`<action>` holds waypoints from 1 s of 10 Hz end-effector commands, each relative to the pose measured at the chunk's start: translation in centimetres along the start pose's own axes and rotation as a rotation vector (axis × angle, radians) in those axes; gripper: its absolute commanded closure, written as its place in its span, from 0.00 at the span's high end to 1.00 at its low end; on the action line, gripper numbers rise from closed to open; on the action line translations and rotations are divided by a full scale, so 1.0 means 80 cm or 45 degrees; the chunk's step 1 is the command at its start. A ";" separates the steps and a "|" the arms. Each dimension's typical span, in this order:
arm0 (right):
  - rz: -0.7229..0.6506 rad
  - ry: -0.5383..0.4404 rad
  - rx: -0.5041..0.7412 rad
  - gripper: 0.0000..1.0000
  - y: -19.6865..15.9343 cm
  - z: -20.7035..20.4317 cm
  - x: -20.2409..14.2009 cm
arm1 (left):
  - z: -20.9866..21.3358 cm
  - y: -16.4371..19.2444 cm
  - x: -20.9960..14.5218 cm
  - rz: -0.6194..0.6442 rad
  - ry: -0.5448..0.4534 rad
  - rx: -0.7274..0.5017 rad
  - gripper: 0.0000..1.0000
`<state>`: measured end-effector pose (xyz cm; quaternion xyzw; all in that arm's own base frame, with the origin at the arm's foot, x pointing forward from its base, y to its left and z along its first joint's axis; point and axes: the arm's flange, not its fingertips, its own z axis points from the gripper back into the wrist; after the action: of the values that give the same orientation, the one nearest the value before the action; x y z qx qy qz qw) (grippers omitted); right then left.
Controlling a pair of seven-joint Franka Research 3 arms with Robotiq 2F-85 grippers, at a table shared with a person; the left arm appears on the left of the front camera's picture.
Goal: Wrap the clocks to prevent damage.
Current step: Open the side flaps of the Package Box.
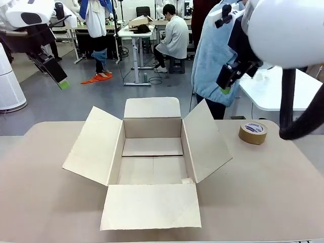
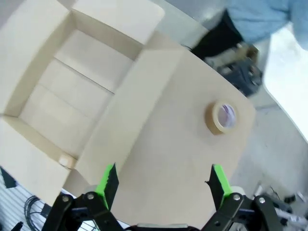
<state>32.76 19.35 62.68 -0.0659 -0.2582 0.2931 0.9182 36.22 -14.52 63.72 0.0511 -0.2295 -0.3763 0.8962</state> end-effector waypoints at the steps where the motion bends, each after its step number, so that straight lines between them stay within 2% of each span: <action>1: 0.088 -0.188 0.430 1.00 -0.051 0.009 0.014 | 0.011 0.040 0.009 -0.190 -0.084 -0.294 1.00; 2: 0.124 -0.314 0.525 1.00 -0.082 0.001 0.012 | 0.011 0.068 0.010 -0.356 -0.194 -0.516 1.00; 3: 0.126 -0.414 0.639 1.00 -0.105 -0.010 0.006 | 0.005 0.092 0.006 -0.391 -0.328 -0.674 1.00; 5: 0.152 -0.554 0.778 1.00 -0.143 -0.038 -0.021 | -0.013 0.120 -0.020 -0.510 -0.562 -0.822 1.00; 6: 0.160 -0.605 0.813 1.00 -0.156 -0.048 -0.038 | -0.016 0.134 -0.040 -0.493 -0.726 -0.883 1.00; 7: 0.118 -0.644 0.815 1.00 -0.168 -0.057 -0.057 | -0.022 0.149 -0.065 -0.374 -0.851 -0.892 1.00; 9: 0.076 -0.703 0.724 1.00 -0.171 -0.060 -0.087 | -0.027 0.156 -0.105 -0.189 -0.885 -0.765 1.00; 10: 0.095 -0.756 0.731 1.00 -0.174 -0.057 -0.100 | -0.024 0.158 -0.122 -0.160 -0.899 -0.726 1.00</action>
<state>37.88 3.23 59.66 0.2716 -0.3943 0.3863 0.7883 40.76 1.84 61.99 -0.3339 -0.3894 -0.4890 0.7055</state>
